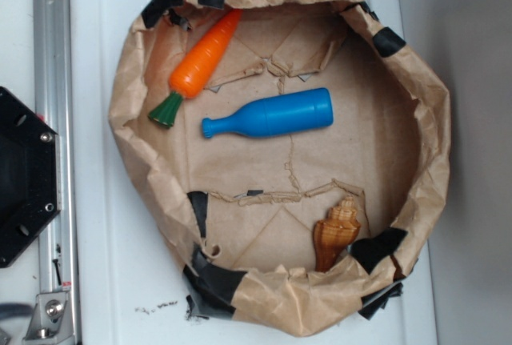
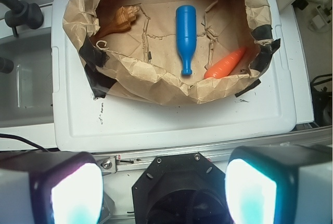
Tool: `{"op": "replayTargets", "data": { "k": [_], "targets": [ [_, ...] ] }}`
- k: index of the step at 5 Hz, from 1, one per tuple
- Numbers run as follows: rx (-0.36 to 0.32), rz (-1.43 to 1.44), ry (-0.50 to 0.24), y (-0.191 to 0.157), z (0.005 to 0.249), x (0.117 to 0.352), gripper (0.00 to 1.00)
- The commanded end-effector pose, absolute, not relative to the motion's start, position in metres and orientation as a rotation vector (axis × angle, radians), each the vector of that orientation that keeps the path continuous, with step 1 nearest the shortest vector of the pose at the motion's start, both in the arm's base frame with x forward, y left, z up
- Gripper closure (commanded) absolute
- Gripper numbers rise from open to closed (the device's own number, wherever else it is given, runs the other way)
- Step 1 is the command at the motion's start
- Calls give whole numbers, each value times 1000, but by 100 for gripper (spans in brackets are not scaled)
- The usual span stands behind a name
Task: Grab the blue bottle.
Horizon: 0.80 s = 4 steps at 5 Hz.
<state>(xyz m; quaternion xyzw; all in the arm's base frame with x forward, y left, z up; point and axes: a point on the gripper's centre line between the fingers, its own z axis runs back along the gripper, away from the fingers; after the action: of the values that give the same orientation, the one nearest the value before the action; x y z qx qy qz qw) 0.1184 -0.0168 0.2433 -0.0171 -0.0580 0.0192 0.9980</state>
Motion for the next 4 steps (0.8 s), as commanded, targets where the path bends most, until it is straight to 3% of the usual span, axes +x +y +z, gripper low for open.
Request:
{"op": "replayTargets", "data": {
  "k": [1,2,3,4],
  "targets": [
    [-34,38,-116,-17,243,118,0],
    [-7,219,-93,21,193,165,0],
    [-18,171,-142,37,171,205,0],
    [-20,166,-74,43,124,244,0]
  ]
}}
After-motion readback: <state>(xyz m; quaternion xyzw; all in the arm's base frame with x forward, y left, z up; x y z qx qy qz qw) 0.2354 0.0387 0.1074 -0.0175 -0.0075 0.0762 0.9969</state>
